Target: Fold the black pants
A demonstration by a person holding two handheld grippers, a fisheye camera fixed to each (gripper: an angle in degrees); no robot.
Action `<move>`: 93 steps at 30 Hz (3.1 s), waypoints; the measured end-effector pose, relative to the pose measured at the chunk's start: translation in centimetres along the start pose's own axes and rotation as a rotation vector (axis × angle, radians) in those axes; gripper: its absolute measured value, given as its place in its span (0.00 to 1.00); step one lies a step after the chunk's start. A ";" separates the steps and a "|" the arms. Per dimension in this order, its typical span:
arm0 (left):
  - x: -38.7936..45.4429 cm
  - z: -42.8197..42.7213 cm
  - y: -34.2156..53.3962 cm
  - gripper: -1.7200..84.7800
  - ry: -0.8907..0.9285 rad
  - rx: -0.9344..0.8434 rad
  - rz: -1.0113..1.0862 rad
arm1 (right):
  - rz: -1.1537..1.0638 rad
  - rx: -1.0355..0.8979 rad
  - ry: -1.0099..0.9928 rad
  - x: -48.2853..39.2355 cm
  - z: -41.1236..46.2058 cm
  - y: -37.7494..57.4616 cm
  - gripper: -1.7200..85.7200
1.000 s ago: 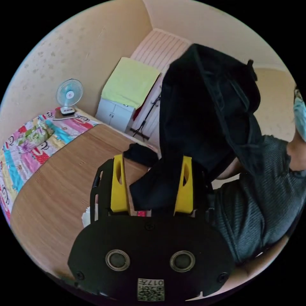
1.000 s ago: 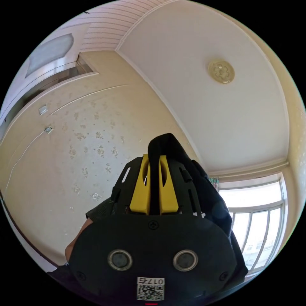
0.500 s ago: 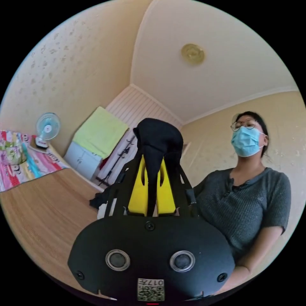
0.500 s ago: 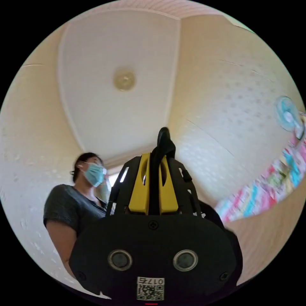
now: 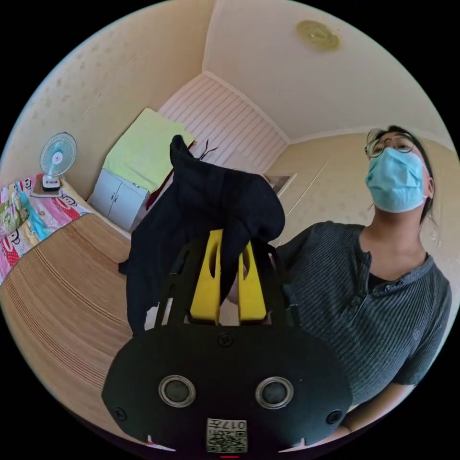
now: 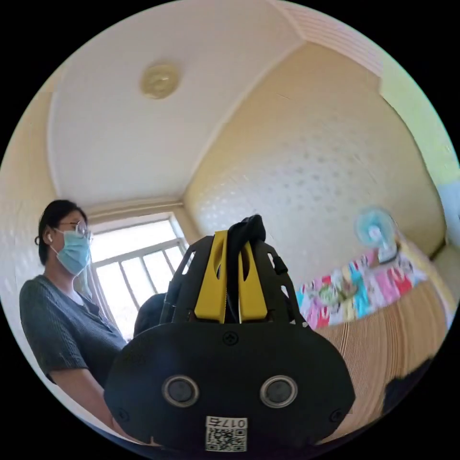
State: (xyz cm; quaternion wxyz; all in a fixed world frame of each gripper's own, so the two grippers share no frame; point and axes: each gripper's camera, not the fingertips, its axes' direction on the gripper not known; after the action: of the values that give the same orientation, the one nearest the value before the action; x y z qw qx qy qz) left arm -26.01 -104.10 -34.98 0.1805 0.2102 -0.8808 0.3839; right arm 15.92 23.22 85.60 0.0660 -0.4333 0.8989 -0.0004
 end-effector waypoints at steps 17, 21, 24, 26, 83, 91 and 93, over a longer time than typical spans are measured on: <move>-0.2 -32.3 16.8 0.17 -0.694 0.475 -0.942 | 0.262 -1.373 0.062 -0.5 56.6 16.8 0.17; -1.2 -38.8 23.7 0.19 -0.727 0.478 -1.187 | 0.486 -1.460 -0.049 1.3 50.5 27.6 0.13; -3.0 -42.6 25.2 0.21 -0.705 0.423 -1.293 | 0.796 -1.508 -0.035 4.7 41.8 33.6 0.13; -4.9 -44.8 25.4 0.21 -0.673 0.379 -1.331 | 0.999 -1.456 -0.002 6.8 34.9 35.3 0.12; -11.5 -57.3 32.1 0.07 -0.843 0.387 -1.590 | 1.749 0.615 0.406 -11.0 -40.5 -7.1 0.08; -0.1 -49.9 40.1 0.06 -0.846 0.753 -1.820 | 1.856 0.147 0.529 -6.3 -40.9 -9.0 0.11; 2.0 -48.2 40.6 0.06 -0.795 0.883 -1.789 | 1.837 0.040 0.569 -4.2 -40.0 -9.6 0.12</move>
State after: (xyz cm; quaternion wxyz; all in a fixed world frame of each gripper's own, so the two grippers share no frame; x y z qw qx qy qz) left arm -40.84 -43.33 -27.54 0.0045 0.9354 -0.1860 0.3008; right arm 21.19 18.21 126.32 -0.1727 0.4574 0.8696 -0.0691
